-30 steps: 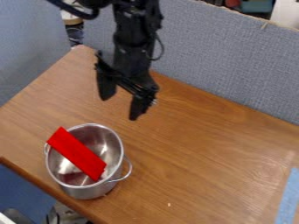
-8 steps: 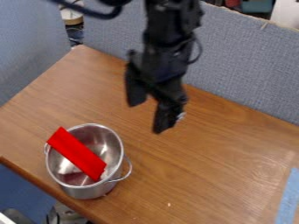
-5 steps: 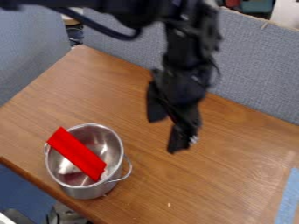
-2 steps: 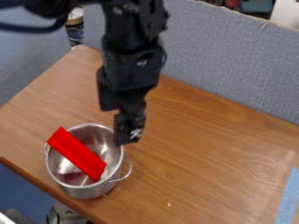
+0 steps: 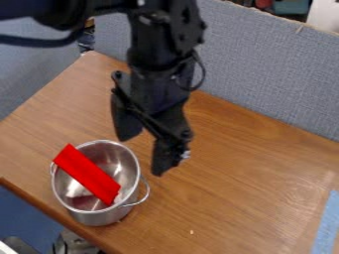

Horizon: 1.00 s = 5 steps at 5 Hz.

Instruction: Put the red object in the metal pot

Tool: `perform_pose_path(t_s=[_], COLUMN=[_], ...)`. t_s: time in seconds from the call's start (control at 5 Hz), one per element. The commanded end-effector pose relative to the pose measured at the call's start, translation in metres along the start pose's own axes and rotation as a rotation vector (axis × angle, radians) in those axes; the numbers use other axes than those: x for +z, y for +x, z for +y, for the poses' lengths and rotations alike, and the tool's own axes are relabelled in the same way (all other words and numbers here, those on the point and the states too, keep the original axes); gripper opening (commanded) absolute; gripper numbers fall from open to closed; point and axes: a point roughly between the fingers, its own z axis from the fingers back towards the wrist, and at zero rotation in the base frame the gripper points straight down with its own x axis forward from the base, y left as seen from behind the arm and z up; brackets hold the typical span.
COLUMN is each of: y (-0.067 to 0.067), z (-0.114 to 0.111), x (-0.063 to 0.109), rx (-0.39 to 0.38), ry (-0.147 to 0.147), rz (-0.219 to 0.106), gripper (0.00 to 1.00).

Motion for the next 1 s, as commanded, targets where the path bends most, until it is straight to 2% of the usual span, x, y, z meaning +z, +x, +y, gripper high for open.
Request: perform_pose_path(t_s=[0.0, 0.2, 0.4, 0.6, 0.8], y=[0.034, 0.060, 0.060, 0.063, 0.051], z=[0.026, 0.052, 0.036, 0.022, 0.065], x=[-0.040, -0.083, -0.048, -0.020, -0.008], rx=[-0.073, -0.228, -0.247, -0.267, -0.197], ry=[0.004, 0.040, 0.064, 0.099, 0.093], rz=[-0.008, -0.011, -0.046, -0.060, -0.060], gripper=[1.00, 1.00, 1.00, 1.00, 0.00])
